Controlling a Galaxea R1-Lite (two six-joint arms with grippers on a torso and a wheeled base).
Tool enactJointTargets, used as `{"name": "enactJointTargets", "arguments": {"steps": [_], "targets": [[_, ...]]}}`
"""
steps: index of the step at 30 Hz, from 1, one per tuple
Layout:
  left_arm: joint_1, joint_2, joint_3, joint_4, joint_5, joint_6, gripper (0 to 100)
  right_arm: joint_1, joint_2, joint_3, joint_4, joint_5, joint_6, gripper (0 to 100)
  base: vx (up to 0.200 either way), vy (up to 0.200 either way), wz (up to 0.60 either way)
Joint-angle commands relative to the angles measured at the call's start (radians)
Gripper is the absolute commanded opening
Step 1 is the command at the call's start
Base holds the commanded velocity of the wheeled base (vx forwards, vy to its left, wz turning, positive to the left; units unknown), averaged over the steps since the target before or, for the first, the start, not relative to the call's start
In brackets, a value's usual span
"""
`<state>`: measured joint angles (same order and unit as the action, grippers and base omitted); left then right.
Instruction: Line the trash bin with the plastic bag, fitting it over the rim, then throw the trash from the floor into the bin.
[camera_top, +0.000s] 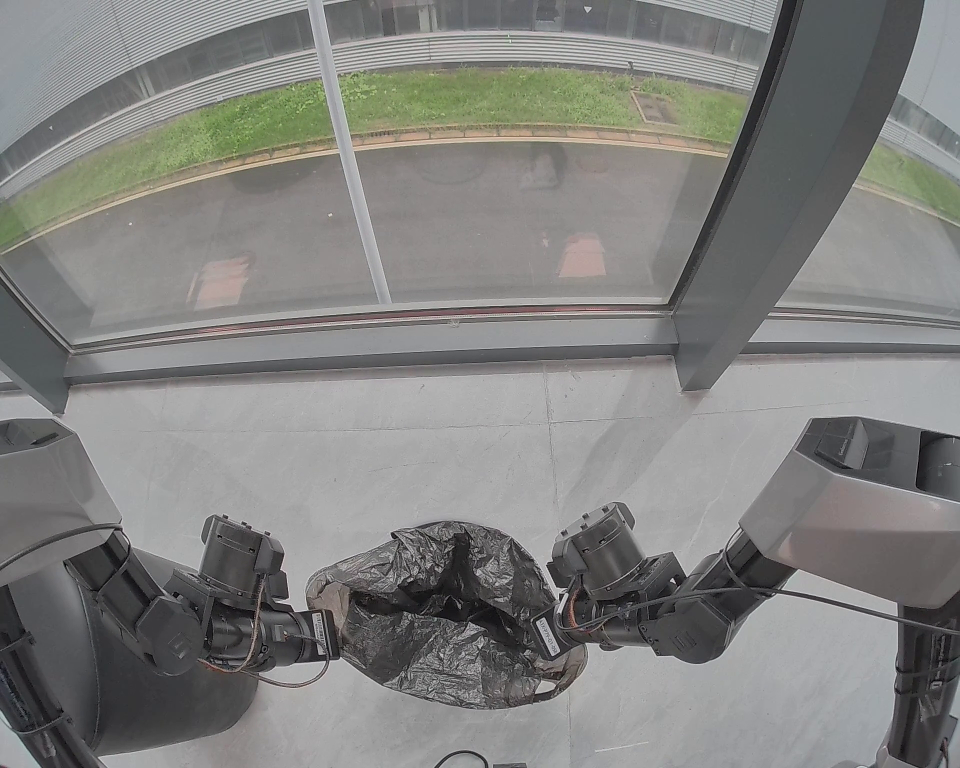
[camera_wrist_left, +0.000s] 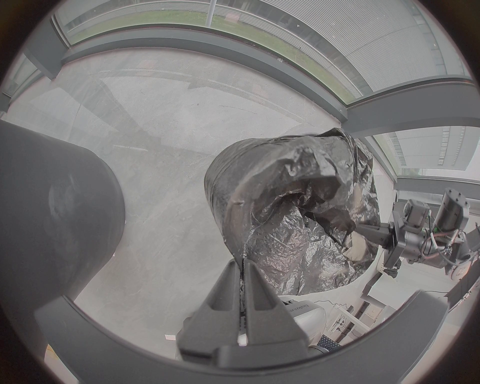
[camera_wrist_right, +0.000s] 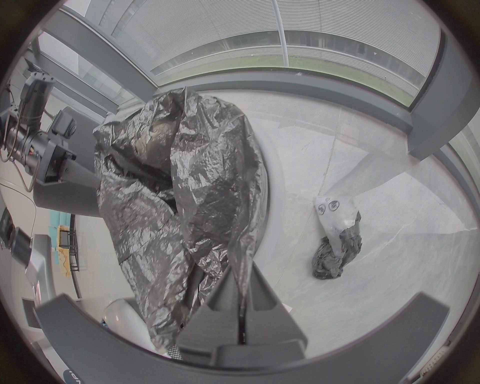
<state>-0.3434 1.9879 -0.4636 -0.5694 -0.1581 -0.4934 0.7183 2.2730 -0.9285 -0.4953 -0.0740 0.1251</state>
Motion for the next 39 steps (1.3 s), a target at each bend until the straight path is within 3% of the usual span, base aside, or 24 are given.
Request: {"name": "enactJointTargets", "arguments": {"steps": [1, 6, 17, 29, 39], "targets": [[0.000, 0.005, -0.009, -0.001, 0.000, -0.001, 0, -0.017, 0.007, -0.023, -0.002, -0.010, -0.007, 0, 0.000, 0.000, 0.00], [0.000, 0.012, -0.027, 0.002, -0.001, -0.001, 0, -0.026, 0.005, -0.035, -0.002, -0.053, -0.033, 0, 0.000, 0.000, 0.00], [0.000, 0.012, -0.032, -0.001, -0.003, -0.004, 0, -0.017, -0.023, -0.026, -0.040, -0.061, -0.035, 0, 0.000, 0.000, 0.00], [-0.011, -0.043, 0.036, 0.006, -0.008, -0.005, 0, 0.020, -0.151, 0.157, -0.034, -0.035, -0.027, 0, 0.000, 0.000, 0.00], [-0.049, -0.110, 0.105, 0.065, -0.052, -0.007, 0, 0.020, -0.187, 0.283, -0.042, -0.004, -0.073, 0, 0.000, 0.000, 0.00]]}}
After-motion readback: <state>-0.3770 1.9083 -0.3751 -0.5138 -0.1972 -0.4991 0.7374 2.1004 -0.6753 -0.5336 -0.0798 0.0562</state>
